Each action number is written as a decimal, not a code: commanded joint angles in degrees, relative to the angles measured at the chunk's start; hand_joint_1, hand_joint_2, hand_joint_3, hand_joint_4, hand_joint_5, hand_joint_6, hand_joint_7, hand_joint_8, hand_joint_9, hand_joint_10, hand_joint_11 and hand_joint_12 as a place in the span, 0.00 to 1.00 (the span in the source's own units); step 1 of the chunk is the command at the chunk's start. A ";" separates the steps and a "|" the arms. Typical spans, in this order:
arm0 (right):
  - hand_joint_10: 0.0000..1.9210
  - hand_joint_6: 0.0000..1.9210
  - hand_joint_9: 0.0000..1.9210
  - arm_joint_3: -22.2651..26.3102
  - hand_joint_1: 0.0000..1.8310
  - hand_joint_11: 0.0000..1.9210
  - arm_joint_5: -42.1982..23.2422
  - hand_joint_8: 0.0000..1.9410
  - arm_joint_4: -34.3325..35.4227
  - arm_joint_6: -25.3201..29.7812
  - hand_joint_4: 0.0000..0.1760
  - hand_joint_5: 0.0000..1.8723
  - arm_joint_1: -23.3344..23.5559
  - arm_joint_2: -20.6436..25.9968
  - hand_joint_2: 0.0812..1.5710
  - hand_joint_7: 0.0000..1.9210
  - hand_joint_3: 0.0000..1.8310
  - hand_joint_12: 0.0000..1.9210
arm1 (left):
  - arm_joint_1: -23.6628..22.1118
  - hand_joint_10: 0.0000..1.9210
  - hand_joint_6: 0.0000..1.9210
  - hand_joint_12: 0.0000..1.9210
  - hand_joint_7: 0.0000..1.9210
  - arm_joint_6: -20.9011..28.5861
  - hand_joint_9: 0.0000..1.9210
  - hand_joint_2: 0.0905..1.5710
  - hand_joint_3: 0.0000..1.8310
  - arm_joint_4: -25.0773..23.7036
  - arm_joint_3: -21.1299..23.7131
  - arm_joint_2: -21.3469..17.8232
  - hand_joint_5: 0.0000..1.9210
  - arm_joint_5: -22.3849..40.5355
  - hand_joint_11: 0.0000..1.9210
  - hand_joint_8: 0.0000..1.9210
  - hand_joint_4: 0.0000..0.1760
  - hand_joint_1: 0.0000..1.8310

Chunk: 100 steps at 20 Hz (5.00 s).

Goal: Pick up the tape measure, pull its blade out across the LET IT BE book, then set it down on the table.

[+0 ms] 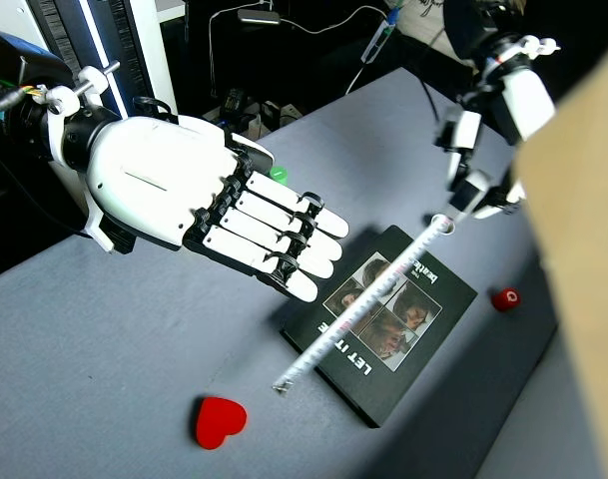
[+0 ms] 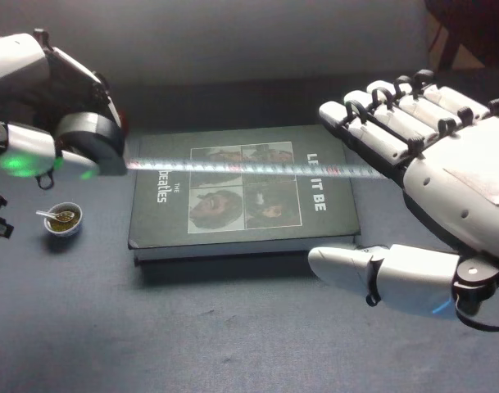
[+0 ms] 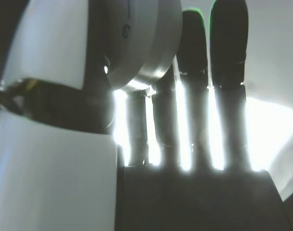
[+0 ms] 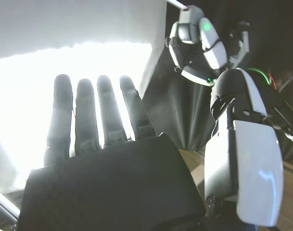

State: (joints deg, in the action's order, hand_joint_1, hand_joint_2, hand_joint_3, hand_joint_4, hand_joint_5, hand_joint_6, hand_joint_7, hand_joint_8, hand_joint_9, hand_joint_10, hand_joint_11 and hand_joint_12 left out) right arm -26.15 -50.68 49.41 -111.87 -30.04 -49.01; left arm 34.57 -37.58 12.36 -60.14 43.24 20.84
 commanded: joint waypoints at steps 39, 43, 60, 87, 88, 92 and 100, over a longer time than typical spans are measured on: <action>0.00 0.00 0.02 0.71 0.02 0.00 -4.52 0.00 -4.96 0.88 0.03 0.00 -0.19 0.07 0.65 0.01 0.00 0.21 | 33.97 0.63 0.36 0.53 0.57 3.74 0.50 0.67 0.00 14.32 3.32 8.69 0.53 37.26 0.50 0.43 0.00 0.76; 0.00 0.00 0.03 0.71 0.02 0.00 -4.53 0.00 -4.99 0.90 0.03 0.00 -0.20 0.03 0.65 0.01 0.00 0.21 | 33.97 0.63 0.35 0.53 0.57 3.54 0.50 0.67 0.00 14.27 2.35 9.66 0.54 37.26 0.50 0.43 0.00 0.76; 0.00 0.00 0.04 0.71 0.02 0.00 -4.61 0.00 -5.26 0.94 0.03 0.00 -0.48 -0.06 0.65 0.02 0.00 0.19 | 32.42 0.00 0.00 0.28 0.37 2.75 0.35 0.67 0.00 13.78 3.22 9.33 0.34 37.14 0.23 0.00 0.00 0.31; 1.00 1.00 0.82 0.71 0.49 0.94 -5.26 1.00 -5.46 1.10 0.00 0.57 -0.13 -0.11 0.71 0.67 0.01 1.00 | -7.53 1.00 1.00 1.00 0.55 -54.71 0.57 0.63 0.00 48.41 23.18 2.20 0.52 16.20 0.58 1.00 0.00 0.42; 1.00 1.00 0.85 0.71 0.48 0.96 -5.28 1.00 -5.46 1.12 0.00 0.60 -0.11 -0.11 0.76 0.71 0.01 1.00 | -6.89 1.00 1.00 1.00 0.59 -54.37 0.60 0.64 0.00 48.23 23.93 2.20 0.57 17.45 0.62 1.00 0.00 0.44; 1.00 1.00 0.89 0.71 0.47 0.97 -5.23 1.00 -5.46 1.21 0.86 0.70 -0.05 -0.12 0.86 0.79 0.00 1.00 | -5.16 1.00 1.00 1.00 0.63 -52.15 0.66 0.72 0.01 47.08 25.60 3.21 0.57 18.95 0.69 1.00 0.00 0.46; 1.00 1.00 0.84 0.70 0.51 0.95 -5.06 1.00 -5.46 1.52 1.00 0.63 0.14 -0.11 0.85 0.72 0.00 1.00 | -3.27 1.00 1.00 1.00 0.49 -54.85 0.51 0.65 0.00 51.42 28.07 7.15 0.46 28.36 0.58 1.00 0.99 0.35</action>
State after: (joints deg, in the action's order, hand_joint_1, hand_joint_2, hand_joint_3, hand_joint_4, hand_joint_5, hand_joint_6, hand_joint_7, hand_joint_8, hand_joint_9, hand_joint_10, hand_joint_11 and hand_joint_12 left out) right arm -25.74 -51.35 47.57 -110.76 -30.85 -49.23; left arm 31.79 -92.88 67.59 -32.08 50.50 44.91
